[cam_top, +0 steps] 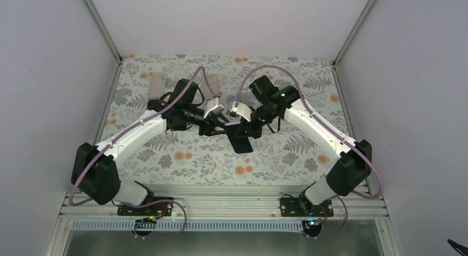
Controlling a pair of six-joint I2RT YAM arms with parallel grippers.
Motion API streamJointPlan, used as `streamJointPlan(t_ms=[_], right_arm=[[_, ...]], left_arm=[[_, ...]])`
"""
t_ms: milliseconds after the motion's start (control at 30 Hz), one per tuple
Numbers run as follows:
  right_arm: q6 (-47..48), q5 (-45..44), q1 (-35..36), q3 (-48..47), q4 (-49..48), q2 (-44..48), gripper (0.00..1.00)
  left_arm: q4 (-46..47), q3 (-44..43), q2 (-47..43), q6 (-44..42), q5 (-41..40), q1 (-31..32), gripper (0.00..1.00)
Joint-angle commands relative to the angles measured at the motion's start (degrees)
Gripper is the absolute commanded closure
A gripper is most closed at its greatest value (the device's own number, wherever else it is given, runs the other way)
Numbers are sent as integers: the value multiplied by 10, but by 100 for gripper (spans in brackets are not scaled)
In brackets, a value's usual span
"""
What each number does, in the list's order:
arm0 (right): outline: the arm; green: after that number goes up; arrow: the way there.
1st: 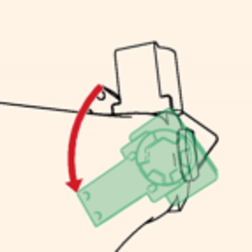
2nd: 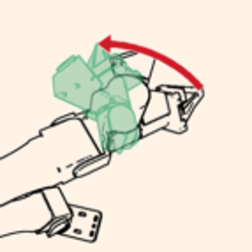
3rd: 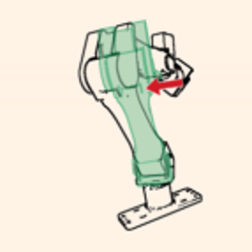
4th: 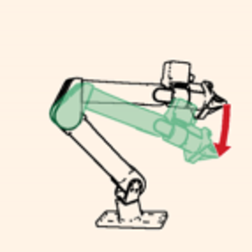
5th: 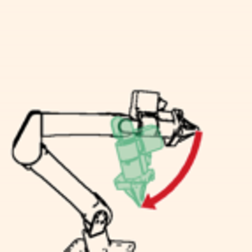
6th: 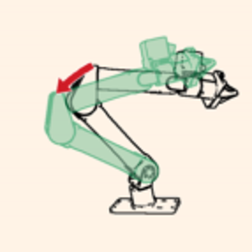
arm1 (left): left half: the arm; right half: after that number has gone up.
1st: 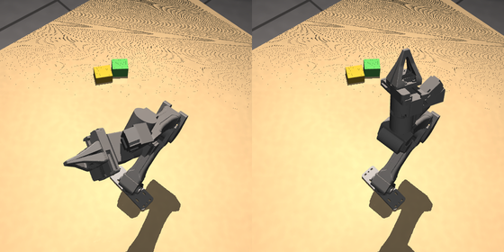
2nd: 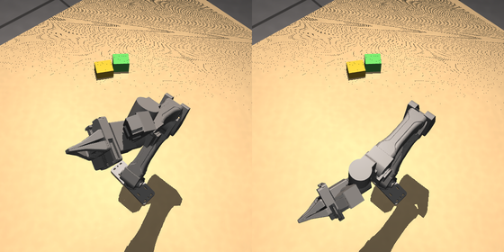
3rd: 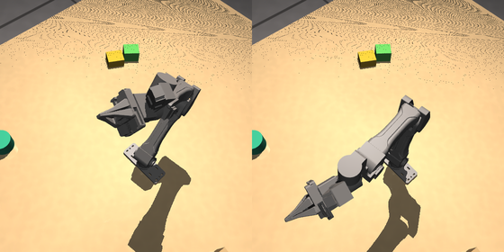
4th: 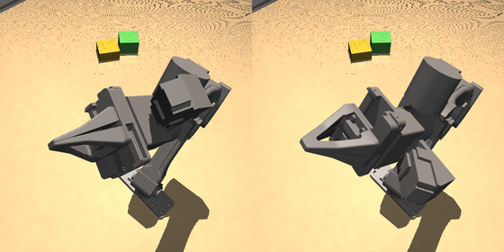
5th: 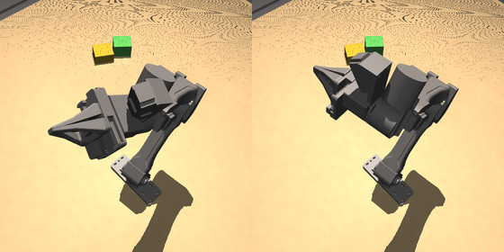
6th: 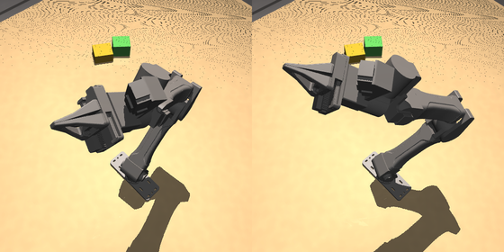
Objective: Take the phone out of the phone case
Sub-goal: Pick up the phone at the center of the board.
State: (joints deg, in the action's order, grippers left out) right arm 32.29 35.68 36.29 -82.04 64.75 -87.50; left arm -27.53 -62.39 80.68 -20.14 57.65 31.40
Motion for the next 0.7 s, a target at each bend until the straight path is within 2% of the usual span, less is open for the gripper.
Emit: streamJointPlan(t_ms=[0, 33, 133, 300, 467, 667], right_arm=[[-26, 11, -1, -32, -24, 2, 96], [-32, 12, -1, -36, -31, 4, 96], [-45, 22, -9, -53, -48, 10, 96], [-76, 68, -39, -88, -90, 16, 96], [-115, 164, -66, -118, -138, 10, 96], [-128, 252, -84, -190, -142, -14, 96]], left_arm=[[21, -46, 10, 29, 7, -6, 50], [19, -53, 11, 32, 11, -12, 43], [24, -66, 8, 45, 46, -40, 34], [53, -53, -18, 71, 82, -75, 32], [-14, -57, -58, 25, 83, -90, 31], [-35, -35, -111, 14, 85, -92, 32]])
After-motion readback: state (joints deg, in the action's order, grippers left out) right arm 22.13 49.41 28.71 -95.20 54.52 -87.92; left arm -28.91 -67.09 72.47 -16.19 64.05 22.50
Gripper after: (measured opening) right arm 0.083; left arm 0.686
